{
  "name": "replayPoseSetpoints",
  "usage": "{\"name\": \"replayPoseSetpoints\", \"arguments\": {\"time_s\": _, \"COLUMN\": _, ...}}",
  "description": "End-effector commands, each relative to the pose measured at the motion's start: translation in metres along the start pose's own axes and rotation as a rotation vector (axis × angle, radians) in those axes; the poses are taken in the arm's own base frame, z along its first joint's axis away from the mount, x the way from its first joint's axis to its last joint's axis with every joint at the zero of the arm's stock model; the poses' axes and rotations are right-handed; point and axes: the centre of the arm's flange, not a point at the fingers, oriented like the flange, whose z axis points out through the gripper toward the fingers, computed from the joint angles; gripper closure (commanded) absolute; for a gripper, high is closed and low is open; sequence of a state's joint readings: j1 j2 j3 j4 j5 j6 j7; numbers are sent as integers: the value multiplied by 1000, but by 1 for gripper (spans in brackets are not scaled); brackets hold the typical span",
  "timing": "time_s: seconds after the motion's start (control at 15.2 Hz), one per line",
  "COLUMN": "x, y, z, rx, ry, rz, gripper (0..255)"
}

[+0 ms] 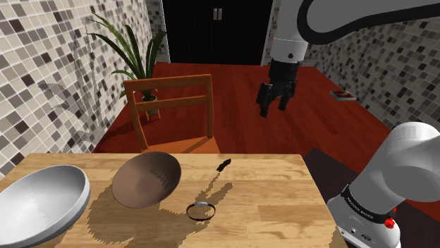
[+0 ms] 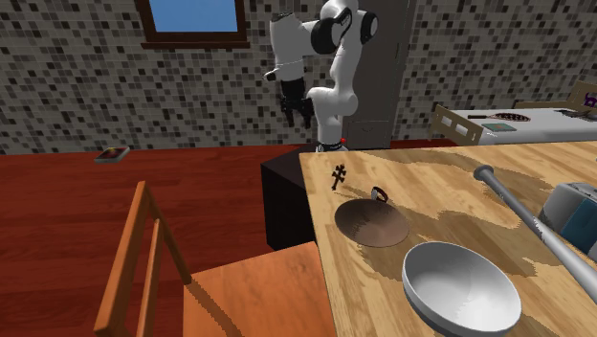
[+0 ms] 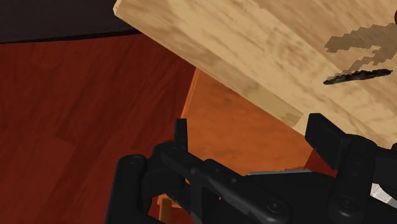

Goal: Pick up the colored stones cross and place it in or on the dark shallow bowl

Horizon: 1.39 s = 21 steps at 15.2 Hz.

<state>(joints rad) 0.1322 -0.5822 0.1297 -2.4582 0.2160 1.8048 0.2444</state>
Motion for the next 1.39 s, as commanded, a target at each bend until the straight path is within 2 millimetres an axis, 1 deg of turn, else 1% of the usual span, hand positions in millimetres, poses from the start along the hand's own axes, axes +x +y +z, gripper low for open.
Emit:
{"name": "replayPoseSetpoints", "arguments": {"time_s": 0.0, "x": 6, "y": -23, "z": 10, "rx": 17, "ry": -2, "rz": -17, "gripper": 0}}
{"name": "replayPoseSetpoints", "arguments": {"time_s": 0.79, "x": 34, "y": -154, "z": 67, "rx": 113, "ry": -17, "rz": -120, "gripper": 0}}
{"name": "replayPoseSetpoints", "arguments": {"time_s": 0.86, "x": 34, "y": -155, "z": 67, "rx": 113, "ry": -17, "rz": -120, "gripper": 0}}
{"name": "replayPoseSetpoints", "arguments": {"time_s": 1.25, "x": 34, "y": -158, "z": 99, "rx": 113, "ry": -17, "rz": -120, "gripper": 0}}
{"name": "replayPoseSetpoints", "arguments": {"time_s": 1.32, "x": 33, "y": -159, "z": 107, "rx": 113, "ry": -17, "rz": -120, "gripper": 0}}
